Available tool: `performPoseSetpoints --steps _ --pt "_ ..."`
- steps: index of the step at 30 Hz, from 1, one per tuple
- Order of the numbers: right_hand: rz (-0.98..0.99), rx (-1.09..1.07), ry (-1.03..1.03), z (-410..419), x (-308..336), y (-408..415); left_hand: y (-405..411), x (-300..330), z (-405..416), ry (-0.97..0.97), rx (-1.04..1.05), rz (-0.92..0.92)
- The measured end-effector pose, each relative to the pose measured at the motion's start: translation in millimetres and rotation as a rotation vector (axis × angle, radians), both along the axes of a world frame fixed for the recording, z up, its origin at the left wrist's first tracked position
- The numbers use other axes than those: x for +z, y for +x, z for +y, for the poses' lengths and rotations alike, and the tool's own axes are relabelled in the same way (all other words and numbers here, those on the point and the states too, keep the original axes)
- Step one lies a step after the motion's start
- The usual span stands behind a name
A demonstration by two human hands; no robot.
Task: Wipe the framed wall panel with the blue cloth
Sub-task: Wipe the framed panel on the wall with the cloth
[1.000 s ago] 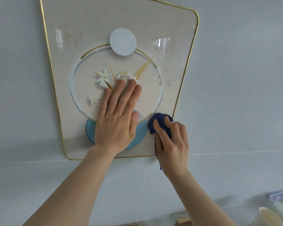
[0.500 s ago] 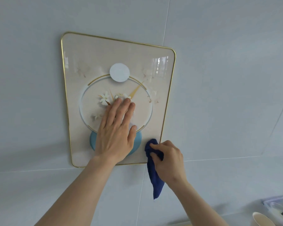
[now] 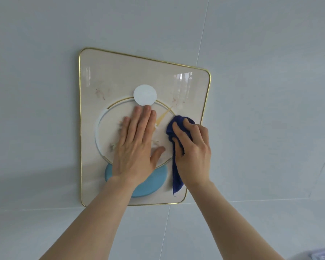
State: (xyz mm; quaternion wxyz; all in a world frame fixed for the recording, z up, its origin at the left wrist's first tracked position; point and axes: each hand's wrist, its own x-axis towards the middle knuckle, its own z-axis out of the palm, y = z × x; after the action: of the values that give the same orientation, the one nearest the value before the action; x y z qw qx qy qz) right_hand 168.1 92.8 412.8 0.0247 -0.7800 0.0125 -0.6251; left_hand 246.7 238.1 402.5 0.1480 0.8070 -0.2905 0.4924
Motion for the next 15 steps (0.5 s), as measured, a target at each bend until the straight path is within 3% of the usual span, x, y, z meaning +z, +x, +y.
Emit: performPoseSetpoints --steps 6,11,15 --pt "0.031 -0.016 -0.237 -9 2 -12 1 -4 -4 -0.025 -0.012 -0.04" --pt "-0.081 -0.059 0.027 -20 12 -11 -1 -3 -4 -0.035 -0.027 -0.037" --pt "-0.064 -0.053 -0.032 -15 4 -10 -1 -3 -4 -0.04 -0.033 -0.031"
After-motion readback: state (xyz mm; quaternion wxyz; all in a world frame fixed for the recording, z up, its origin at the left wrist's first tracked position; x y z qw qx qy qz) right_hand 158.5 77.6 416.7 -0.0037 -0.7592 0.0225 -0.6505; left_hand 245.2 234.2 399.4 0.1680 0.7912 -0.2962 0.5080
